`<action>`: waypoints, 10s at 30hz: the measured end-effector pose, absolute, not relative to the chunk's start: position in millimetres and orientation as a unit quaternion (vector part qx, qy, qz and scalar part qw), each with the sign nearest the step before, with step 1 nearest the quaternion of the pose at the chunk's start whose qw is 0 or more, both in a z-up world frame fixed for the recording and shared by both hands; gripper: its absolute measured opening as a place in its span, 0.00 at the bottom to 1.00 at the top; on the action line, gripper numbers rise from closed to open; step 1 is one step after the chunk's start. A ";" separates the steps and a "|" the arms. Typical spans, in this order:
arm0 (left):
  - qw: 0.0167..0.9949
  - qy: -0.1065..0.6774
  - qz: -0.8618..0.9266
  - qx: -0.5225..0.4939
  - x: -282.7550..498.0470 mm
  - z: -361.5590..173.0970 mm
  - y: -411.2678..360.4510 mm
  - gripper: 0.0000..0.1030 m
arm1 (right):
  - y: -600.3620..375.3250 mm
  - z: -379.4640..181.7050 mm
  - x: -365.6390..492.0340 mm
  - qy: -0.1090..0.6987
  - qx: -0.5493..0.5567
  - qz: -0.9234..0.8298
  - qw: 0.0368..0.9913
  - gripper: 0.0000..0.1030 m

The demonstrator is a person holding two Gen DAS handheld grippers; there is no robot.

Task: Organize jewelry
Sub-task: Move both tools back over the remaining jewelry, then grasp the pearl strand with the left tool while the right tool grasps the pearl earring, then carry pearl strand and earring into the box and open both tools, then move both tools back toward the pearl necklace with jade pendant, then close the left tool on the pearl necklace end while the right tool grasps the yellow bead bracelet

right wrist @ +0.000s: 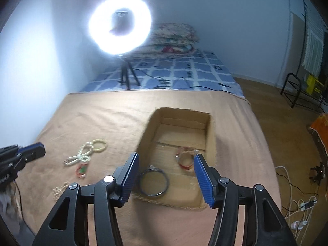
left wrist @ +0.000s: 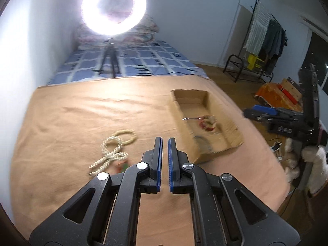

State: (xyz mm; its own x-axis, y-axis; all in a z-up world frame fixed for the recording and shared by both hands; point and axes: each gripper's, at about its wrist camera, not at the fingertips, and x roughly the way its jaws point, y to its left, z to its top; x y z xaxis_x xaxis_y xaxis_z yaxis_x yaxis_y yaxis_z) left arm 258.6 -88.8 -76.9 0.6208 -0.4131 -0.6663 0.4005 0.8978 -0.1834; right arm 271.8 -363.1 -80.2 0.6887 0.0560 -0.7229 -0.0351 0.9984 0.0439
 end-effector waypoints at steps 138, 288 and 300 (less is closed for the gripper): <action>0.866 0.375 -0.330 -0.032 285.7 -121.1 -221.2 0.08 | -399.9 -144.2 256.1 0.428 0.029 0.071 0.901 0.06; 0.826 0.499 -0.222 0.140 378.8 -256.3 -43.7 0.37 | -204.6 -254.5 460.2 0.538 0.084 0.096 0.833 0.47; 0.834 0.489 -0.224 0.125 382.6 -254.9 -54.2 0.13 | -186.7 -251.9 455.5 0.535 0.010 0.109 0.838 0.05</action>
State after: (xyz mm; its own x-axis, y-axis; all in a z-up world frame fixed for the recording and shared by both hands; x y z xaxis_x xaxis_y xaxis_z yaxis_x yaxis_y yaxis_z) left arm 382.6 -54.2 -254.9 0.4220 -0.2517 -0.8710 0.4960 0.8683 -0.0106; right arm 455.5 -186.7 -251.9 0.4031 0.1920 -0.8948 -0.1715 0.9763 0.1322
